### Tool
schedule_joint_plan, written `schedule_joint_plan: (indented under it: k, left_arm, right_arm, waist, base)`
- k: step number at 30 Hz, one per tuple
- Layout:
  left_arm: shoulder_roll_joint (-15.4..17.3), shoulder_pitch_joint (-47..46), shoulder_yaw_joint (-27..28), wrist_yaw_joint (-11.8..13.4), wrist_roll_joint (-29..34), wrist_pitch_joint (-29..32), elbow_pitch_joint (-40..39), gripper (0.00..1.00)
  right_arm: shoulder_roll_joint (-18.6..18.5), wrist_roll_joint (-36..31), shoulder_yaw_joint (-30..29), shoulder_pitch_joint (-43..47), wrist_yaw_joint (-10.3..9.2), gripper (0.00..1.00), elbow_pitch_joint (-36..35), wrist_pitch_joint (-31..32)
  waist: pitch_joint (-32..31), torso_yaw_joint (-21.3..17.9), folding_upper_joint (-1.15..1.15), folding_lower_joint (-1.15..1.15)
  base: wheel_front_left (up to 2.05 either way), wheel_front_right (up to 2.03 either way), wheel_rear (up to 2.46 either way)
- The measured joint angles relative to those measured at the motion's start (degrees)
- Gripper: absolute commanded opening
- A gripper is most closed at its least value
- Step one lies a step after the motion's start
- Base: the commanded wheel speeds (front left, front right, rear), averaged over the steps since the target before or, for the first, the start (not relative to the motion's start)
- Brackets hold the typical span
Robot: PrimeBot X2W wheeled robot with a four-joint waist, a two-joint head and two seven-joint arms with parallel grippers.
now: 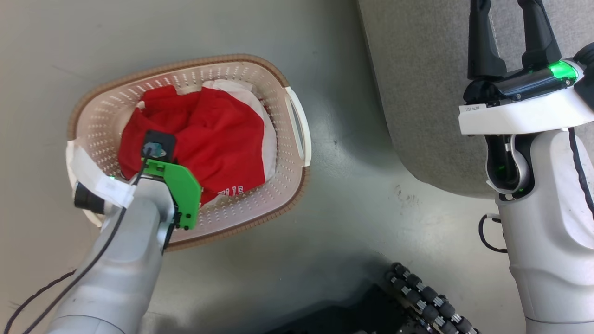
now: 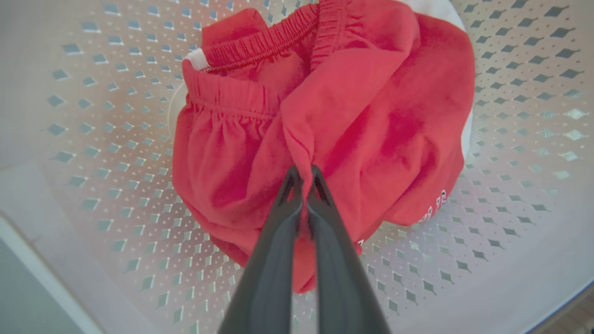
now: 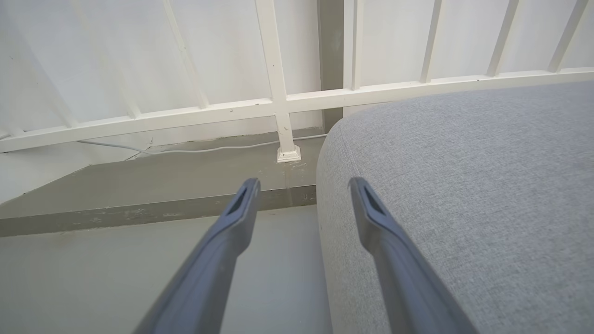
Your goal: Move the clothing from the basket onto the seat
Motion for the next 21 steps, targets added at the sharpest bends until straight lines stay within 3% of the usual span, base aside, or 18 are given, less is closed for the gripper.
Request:
schedule_joint_plan:
  k: [17,21]
  left_arm:
    - [-1.04,0.24,-1.0,-3.05,-2.64,-9.47,-1.4,0.0]
    - [-1.08,1.4,-1.92,-4.08,-5.7,-12.13,-3.76,0.0]
  right_arm:
    - [-1.25,-2.43,-0.71,3.05,0.98,1.0,4.77,0.01]
    - [-1.93,-2.69,-0.53,4.37,0.98,1.0,6.08,0.0]
  waist:
    - [-8.84,4.38,0.0,0.0]
    - [-11.54,5.69,0.0,-0.01]
  base:
    - [0.0,0.0,0.0]
    - [0.0,0.0,0.0]
